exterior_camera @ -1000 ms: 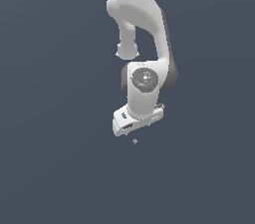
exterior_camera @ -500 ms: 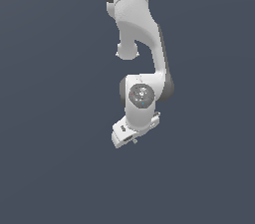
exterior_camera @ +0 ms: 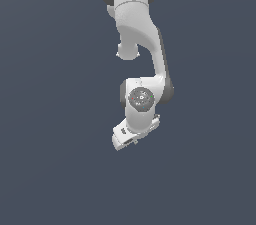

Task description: Pick up the object and move it to a goal position.

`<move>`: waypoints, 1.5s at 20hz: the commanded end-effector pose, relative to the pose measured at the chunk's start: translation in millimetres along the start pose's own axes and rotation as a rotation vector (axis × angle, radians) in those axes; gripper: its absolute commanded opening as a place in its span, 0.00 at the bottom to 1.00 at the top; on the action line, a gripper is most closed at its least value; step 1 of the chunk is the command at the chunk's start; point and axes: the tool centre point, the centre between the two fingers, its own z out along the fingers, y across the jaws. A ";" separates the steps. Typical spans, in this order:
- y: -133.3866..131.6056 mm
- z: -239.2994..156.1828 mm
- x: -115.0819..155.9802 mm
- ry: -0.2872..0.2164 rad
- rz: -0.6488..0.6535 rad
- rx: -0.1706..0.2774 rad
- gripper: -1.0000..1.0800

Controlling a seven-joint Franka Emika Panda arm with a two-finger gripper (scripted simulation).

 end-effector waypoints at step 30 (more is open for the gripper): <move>2.3 31.2 -4.0 -0.001 -0.004 0.000 0.00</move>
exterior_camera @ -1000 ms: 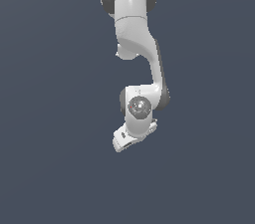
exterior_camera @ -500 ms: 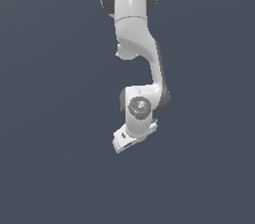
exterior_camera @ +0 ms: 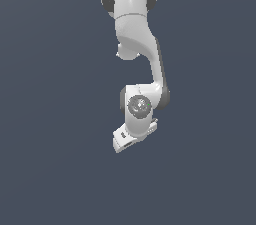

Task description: Pick up the object and move it to a goal position.

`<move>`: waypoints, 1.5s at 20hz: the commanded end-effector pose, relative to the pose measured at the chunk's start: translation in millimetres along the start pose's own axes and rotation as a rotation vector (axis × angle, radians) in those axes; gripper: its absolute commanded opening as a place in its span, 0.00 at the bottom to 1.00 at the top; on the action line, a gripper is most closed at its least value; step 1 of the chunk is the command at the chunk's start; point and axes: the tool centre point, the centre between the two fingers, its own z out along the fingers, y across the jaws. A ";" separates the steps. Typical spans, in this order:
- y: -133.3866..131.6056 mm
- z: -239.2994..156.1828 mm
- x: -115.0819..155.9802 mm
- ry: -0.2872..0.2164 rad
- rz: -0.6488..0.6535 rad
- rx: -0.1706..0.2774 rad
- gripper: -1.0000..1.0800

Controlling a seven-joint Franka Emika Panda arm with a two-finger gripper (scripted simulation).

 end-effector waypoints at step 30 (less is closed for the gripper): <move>59.5 -276.3 -110.2 0.001 0.000 0.000 0.00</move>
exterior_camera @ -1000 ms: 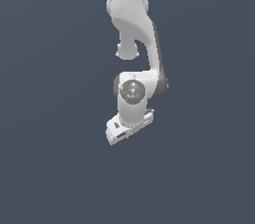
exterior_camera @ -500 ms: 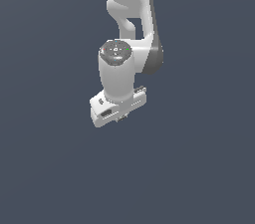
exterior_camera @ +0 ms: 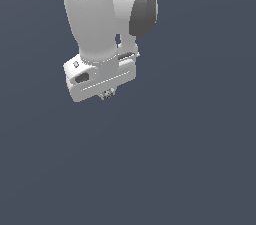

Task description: Pick up the object and move it to a goal position.

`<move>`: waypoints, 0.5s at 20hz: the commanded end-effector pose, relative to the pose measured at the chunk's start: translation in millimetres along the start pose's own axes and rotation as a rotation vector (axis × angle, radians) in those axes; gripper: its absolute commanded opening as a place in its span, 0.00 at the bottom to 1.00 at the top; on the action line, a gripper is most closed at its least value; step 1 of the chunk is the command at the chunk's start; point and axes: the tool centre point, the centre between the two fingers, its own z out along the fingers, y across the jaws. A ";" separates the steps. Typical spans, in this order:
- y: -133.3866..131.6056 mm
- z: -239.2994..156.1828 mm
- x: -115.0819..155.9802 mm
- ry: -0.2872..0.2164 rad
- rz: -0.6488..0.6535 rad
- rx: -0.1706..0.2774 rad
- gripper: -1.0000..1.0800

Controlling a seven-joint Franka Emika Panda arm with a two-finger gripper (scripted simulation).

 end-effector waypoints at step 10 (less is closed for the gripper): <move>23.6 -100.0 -36.7 0.000 0.000 0.001 0.00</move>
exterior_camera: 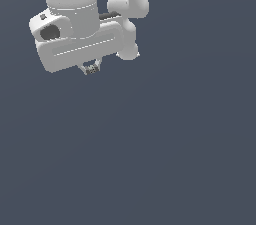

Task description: Pick up the object and move it to a goal position.

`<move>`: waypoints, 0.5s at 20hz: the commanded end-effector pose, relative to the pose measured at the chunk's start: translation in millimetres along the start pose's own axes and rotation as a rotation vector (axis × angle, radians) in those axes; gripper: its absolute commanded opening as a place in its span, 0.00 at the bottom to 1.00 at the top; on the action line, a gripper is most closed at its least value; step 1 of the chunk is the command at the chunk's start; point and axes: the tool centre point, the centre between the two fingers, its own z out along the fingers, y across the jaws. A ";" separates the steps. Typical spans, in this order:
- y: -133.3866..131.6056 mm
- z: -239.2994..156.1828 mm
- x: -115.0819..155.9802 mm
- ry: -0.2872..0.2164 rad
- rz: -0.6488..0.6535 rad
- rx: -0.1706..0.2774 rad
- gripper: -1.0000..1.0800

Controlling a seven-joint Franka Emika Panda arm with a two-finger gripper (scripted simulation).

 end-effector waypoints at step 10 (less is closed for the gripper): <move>9.7 -34.5 -11.2 -0.002 0.000 0.001 0.00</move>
